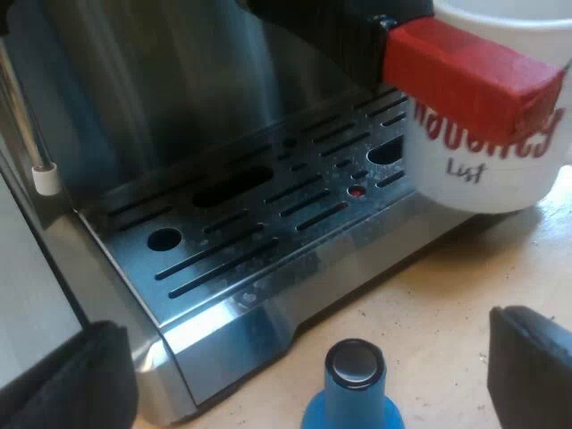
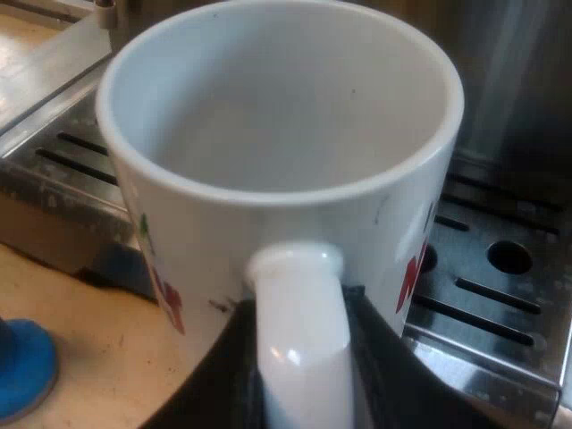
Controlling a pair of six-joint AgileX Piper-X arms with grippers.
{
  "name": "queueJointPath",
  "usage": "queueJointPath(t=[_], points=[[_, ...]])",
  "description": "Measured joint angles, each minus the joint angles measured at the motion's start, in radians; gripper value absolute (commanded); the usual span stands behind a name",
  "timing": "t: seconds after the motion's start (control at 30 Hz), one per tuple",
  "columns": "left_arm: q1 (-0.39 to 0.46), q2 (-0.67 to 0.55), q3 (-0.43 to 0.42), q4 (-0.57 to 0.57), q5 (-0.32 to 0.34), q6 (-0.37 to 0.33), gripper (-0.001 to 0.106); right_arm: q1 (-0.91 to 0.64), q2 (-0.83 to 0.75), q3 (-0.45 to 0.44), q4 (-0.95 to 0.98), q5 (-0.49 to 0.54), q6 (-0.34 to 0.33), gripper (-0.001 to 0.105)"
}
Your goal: Place mug into machine
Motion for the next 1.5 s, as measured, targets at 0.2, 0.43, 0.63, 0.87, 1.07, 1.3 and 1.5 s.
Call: queueJointPath(t=[0.2, 0.43, 0.63, 0.87, 1.07, 1.3, 1.5], points=[[0.000, 0.000, 0.000, 0.000, -0.001, 0.000, 0.081, 0.000, 0.080, -0.038, -0.037, 0.000, 0.000, 0.000], [0.000, 0.000, 0.000, 0.000, -0.001, 0.000, 0.081, 0.000, 0.157, -0.076, -0.057, 0.000, 0.000, 0.000], [0.000, 0.000, 0.000, 0.000, -0.001, 0.000, 0.081, -0.007, 0.275, -0.155, -0.095, 0.000, 0.001, 0.000], [0.000, 0.000, 0.000, 0.000, -0.001, 0.000, 0.081, -0.046, 0.375, -0.245, -0.115, -0.004, 0.001, 0.000], [0.000, 0.000, 0.000, 0.000, -0.001, 0.000, 0.081, -0.049, 0.424, -0.284, -0.127, -0.019, 0.001, 0.000], [0.000, 0.000, 0.000, 0.000, -0.001, 0.000, 0.081, -0.049, 0.436, -0.289, -0.139, -0.020, 0.001, 0.013], [0.000, 0.000, 0.000, 0.000, -0.001, 0.000, 0.081, -0.049, 0.436, -0.289, -0.139, -0.020, 0.001, 0.051]])
